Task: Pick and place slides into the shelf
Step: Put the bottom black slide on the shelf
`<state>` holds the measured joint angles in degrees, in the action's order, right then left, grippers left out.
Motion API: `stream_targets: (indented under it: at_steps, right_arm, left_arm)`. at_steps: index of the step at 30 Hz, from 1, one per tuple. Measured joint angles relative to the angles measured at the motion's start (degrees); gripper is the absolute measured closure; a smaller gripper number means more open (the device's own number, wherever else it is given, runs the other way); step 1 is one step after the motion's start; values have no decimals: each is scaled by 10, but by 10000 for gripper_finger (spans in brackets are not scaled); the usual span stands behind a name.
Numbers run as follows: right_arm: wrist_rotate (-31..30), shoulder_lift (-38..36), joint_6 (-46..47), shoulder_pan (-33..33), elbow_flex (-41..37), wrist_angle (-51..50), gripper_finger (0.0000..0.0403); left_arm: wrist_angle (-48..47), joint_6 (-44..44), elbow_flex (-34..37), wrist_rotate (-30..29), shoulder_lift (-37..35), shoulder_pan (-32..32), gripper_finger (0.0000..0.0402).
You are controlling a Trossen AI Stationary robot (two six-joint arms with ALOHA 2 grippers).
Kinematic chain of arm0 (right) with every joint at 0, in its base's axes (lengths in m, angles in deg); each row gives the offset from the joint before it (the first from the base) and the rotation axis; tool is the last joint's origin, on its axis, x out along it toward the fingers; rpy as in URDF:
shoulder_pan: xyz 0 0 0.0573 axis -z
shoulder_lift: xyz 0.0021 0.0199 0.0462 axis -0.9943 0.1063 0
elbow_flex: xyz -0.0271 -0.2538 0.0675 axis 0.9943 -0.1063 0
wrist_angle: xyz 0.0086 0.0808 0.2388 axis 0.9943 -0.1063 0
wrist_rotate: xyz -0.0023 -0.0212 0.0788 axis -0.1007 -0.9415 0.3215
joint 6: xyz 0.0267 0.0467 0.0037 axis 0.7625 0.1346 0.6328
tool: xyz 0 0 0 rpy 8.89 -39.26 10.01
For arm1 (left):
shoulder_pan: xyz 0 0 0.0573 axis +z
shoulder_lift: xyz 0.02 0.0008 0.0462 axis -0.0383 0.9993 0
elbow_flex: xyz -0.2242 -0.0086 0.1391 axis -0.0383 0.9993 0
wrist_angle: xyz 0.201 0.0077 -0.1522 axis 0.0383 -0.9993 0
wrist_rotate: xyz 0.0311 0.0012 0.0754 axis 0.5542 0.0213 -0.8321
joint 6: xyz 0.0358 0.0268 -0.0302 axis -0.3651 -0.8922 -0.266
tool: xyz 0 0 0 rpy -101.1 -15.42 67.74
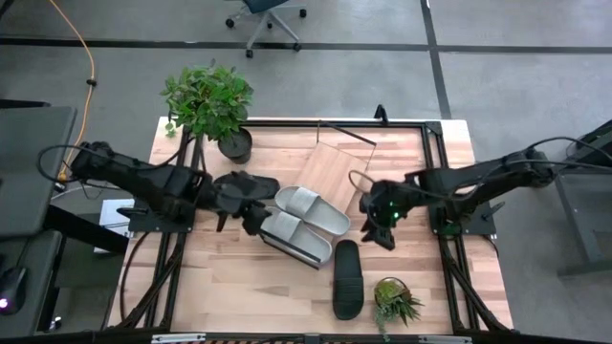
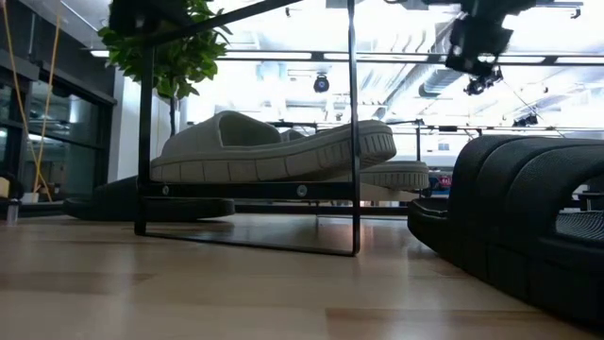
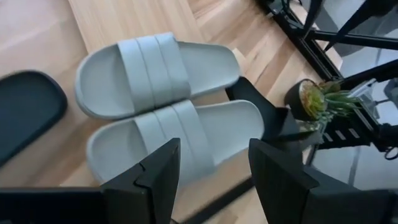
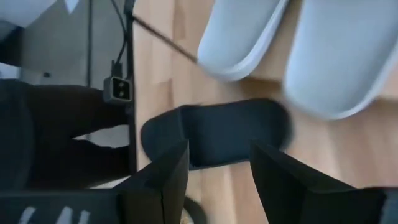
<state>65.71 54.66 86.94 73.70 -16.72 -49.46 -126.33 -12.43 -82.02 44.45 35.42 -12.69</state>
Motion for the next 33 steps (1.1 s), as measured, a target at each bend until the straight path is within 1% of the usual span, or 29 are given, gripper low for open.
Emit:
stream_targets:
  at_steps: [4,8,13,16,21,27,33]
  right_arm:
    - [16,0,49,-22,-43,64,257]
    - [21,21,81,-42,-53,110,257]
    - [20,106,71,-70,-12,120,257]
    - [8,146,67,-83,7,124,257]
    - [25,175,98,-101,17,142,257]
    - [26,205,135,-123,17,145,257]
    - [24,235,161,-139,17,162,257]
  left_arm:
    - [-1,34,0,-35,0,-41,222]
    - [-3,44,0,-43,0,-67,222]
    - [-5,47,0,-44,0,-91,222]
    - [-18,53,0,-44,-2,-112,222]
    - [-30,68,0,-44,-2,-149,222]
    - [-34,76,0,-61,-2,-189,222]
    - [-35,78,0,-74,-2,-215,222]
